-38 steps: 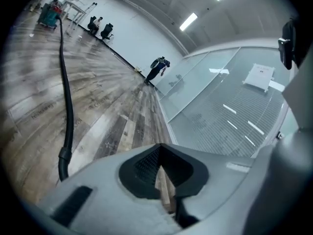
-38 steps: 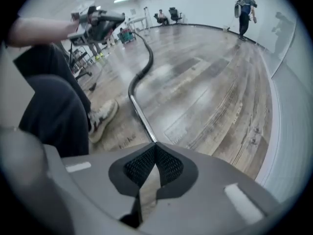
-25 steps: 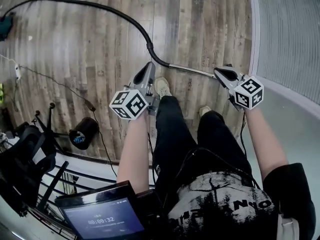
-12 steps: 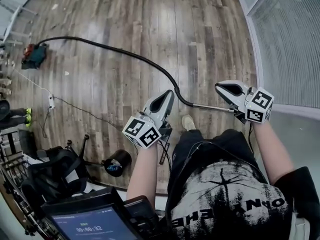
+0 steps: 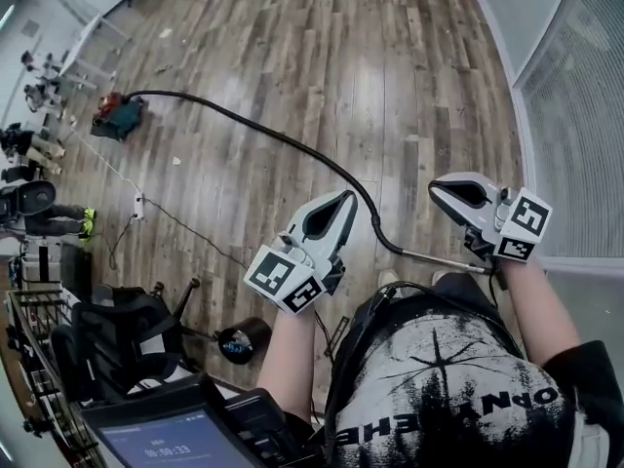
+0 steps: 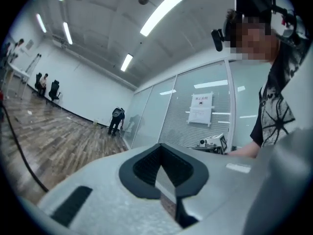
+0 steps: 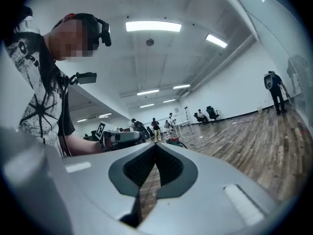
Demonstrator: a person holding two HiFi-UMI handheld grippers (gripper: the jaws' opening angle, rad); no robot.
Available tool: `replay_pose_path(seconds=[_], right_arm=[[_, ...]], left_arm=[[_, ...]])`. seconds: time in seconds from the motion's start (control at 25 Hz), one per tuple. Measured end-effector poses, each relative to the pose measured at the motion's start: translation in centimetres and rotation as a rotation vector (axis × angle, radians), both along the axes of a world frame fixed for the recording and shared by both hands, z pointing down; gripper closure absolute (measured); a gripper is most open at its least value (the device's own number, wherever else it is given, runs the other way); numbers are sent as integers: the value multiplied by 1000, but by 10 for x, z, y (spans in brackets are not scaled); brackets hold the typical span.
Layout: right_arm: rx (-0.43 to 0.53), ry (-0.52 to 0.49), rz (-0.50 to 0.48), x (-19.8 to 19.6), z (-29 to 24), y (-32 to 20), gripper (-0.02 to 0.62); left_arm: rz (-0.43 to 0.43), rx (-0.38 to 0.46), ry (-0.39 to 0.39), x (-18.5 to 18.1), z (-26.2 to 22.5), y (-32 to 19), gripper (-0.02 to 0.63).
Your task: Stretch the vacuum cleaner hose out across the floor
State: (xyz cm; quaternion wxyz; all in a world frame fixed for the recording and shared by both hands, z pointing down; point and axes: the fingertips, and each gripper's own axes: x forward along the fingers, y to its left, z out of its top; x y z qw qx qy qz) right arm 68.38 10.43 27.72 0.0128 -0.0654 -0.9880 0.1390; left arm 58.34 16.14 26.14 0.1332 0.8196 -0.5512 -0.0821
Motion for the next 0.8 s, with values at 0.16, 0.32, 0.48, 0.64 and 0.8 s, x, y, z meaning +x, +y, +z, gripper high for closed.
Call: replay_pose_path(seconds=[0.16,0.32,0.48,0.64,0.8], right_arm=[[35,-41,-91,0,-22,10,588],[97,-36,-186,7,-39,9,588],[179,-57,-244,34,-65,-2,589],[256,-40,-260,54,-67,-15,589],[254,-38,-251,63,-71,-27,589]], left_arm=[[-94,10,-153,20,-26,10,607],[-195,25,-156,42,-46,4,606],[-240,35,-238,86,-58,-18,606],[-275,46,-265,115,-64,-35,607],[-290,36,-265,128,-65,-46,606]])
